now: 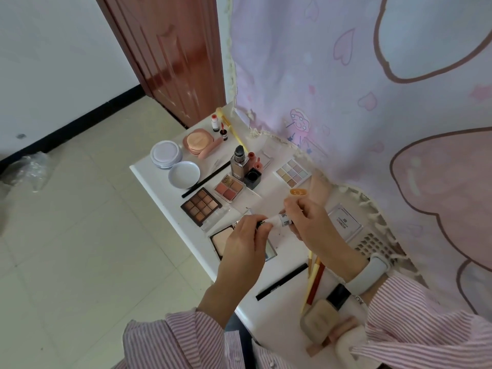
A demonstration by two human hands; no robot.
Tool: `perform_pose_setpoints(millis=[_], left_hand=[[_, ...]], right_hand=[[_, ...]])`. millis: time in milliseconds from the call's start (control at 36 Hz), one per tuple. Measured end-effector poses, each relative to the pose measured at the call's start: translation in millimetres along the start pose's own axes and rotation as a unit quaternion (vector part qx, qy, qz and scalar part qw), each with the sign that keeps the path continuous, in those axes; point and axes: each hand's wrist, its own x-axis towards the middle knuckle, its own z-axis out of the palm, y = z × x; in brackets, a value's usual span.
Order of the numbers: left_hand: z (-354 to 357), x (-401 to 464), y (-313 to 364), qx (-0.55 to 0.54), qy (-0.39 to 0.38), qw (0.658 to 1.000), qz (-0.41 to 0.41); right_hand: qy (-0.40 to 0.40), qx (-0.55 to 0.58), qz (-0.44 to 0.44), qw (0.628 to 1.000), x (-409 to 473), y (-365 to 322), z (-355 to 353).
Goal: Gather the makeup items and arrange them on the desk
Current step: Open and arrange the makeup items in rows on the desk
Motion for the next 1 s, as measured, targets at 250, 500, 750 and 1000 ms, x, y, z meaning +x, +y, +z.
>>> perform_pose_setpoints(millis=[250,500,750,1000], left_hand=[[0,3,-5,-0.069,-0.008,0.992,-0.106],[-5,5,-4,-0.039,-0.020,0.997,-0.062],[-7,7,-2,-0.052,-0.041,0.996,-0.056],[-12,15,-6,-0.058,-0.093,0.990,-0.089]], right_hand=[[-0.135,-0.142,-0.114,0.974,-2,-10,-15],[-0.154,-0.120,-0.100,0.976,-2,-7,-19],[-0.126,-0.181,-0.108,0.969,7,-10,-24],[-0.182,-0.322,-0.081,0.926,14,-15,-47]])
